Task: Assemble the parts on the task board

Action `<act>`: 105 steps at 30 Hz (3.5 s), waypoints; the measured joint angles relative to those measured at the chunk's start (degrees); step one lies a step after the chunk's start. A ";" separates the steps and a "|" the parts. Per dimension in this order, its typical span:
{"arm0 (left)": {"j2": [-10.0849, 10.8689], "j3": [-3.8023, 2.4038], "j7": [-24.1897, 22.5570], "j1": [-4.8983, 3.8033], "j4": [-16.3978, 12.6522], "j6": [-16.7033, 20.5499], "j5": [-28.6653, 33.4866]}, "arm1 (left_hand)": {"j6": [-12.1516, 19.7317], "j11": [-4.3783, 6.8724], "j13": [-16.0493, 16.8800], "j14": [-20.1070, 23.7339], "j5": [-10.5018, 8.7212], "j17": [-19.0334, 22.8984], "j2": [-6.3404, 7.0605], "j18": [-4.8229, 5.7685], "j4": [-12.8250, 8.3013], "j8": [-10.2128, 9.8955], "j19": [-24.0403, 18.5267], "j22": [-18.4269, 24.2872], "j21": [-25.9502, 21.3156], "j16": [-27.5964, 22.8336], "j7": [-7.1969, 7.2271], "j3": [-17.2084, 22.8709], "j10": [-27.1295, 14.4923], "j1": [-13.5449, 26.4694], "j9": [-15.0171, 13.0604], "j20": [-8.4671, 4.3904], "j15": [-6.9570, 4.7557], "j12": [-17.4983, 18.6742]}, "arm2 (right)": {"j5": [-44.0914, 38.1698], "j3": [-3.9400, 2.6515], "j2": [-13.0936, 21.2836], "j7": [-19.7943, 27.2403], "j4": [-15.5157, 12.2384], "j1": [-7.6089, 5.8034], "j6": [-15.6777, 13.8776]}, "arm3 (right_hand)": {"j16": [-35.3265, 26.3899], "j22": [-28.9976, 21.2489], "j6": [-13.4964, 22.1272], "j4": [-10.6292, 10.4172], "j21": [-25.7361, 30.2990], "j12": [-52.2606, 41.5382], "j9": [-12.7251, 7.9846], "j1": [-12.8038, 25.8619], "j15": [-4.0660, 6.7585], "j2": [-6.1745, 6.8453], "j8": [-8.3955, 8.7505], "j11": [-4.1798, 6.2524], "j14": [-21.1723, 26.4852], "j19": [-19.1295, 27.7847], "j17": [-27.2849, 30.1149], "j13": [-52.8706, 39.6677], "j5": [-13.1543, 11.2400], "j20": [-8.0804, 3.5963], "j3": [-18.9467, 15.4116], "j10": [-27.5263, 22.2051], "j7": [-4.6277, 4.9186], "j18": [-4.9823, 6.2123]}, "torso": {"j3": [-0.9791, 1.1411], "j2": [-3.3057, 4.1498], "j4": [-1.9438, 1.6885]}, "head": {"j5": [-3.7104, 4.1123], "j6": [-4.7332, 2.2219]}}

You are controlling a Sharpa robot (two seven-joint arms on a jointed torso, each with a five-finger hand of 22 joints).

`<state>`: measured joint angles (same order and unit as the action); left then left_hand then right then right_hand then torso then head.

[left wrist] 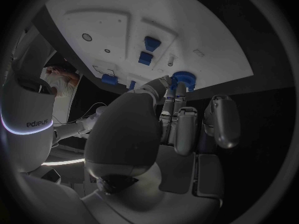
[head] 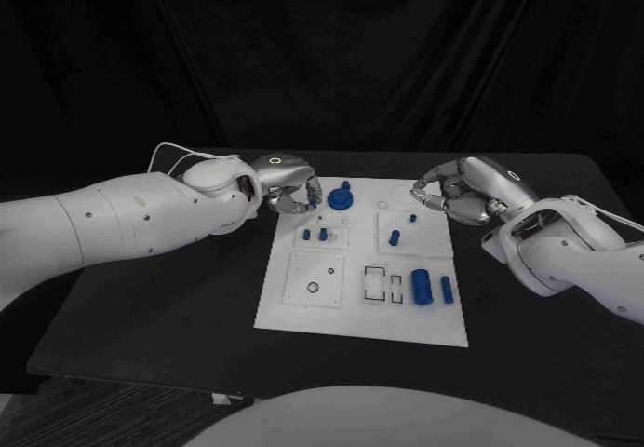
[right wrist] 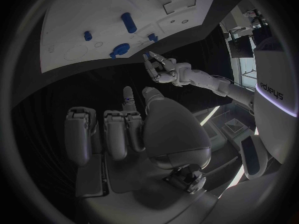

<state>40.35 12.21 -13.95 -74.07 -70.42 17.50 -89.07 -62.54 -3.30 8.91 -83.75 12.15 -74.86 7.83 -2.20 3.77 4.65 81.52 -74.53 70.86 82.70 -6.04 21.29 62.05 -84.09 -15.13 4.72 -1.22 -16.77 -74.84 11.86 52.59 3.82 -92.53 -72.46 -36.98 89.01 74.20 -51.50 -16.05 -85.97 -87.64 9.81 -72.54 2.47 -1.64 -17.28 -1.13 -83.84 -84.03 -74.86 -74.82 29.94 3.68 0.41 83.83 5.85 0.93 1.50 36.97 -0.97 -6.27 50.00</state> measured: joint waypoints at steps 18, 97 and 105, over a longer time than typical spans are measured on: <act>-1.61 -0.02 -0.19 0.99 1.10 -0.15 -0.01 | 0.00 -0.01 -0.03 0.00 0.00 0.00 0.00 0.00 0.00 0.00 0.00 0.00 0.00 0.00 0.00 0.00 0.01 0.00 0.03 0.00 0.00 0.00 | 0.00 -0.01 -0.05 -0.01 -0.01 0.07 0.13 | 0.00 0.00 0.00 0.00 0.00 0.00 0.01 -0.84 0.00 0.83 0.00 0.00 0.00 0.00 0.00 0.00 0.00 0.00 0.00 0.00 0.00 0.00 | -0.02 0.00 -0.01 | -0.18 0.01; -5.61 -0.06 0.61 3.10 6.32 -2.70 -0.01 | 1.55 0.51 -0.36 0.01 0.03 0.00 0.00 -0.01 -0.01 -0.45 -0.02 0.00 -1.33 -0.49 0.31 0.01 0.89 0.00 0.73 -0.02 -0.02 1.31 | 0.00 0.00 -0.27 -0.18 0.24 0.18 0.80 | 0.00 0.00 0.00 0.00 0.00 0.00 0.05 -0.99 0.00 0.98 0.00 0.00 0.00 0.00 0.00 0.00 0.00 0.00 0.00 0.00 0.00 0.00 | 0.02 -0.04 -0.02 | -0.15 0.01; -5.67 -0.07 1.02 3.10 6.45 -3.58 -0.01 | 2.40 0.30 -0.37 0.01 0.04 0.00 0.00 0.00 -0.01 -0.46 -0.04 0.00 -2.43 -1.12 0.33 0.01 -0.22 0.00 1.14 -0.02 -0.02 2.55 | 0.00 0.00 -0.24 -0.20 0.25 0.19 0.84 | 0.00 0.00 0.00 0.00 0.00 0.00 0.06 -0.99 0.00 0.98 0.00 0.00 0.00 0.00 0.00 0.00 0.00 0.00 0.00 0.00 0.00 0.00 | 0.02 -0.04 0.02 | -0.10 0.01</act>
<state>34.68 12.14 -12.93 -70.97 -63.97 13.92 -89.08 -60.14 -2.99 8.53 -83.75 12.19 -74.86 7.83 -2.21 3.76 4.20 81.48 -74.53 68.42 81.58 -5.71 21.30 61.83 -84.09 -13.99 4.70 -1.24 -14.22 -74.84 11.86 52.34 3.63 -92.28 -72.27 -36.14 89.01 74.21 -51.50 -16.04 -85.97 -87.64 9.87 -73.53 2.48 -0.66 -17.28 -1.13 -83.83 -84.03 -74.86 -74.82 29.94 3.67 0.41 83.83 5.85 0.93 1.52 36.94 -0.95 -6.37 50.00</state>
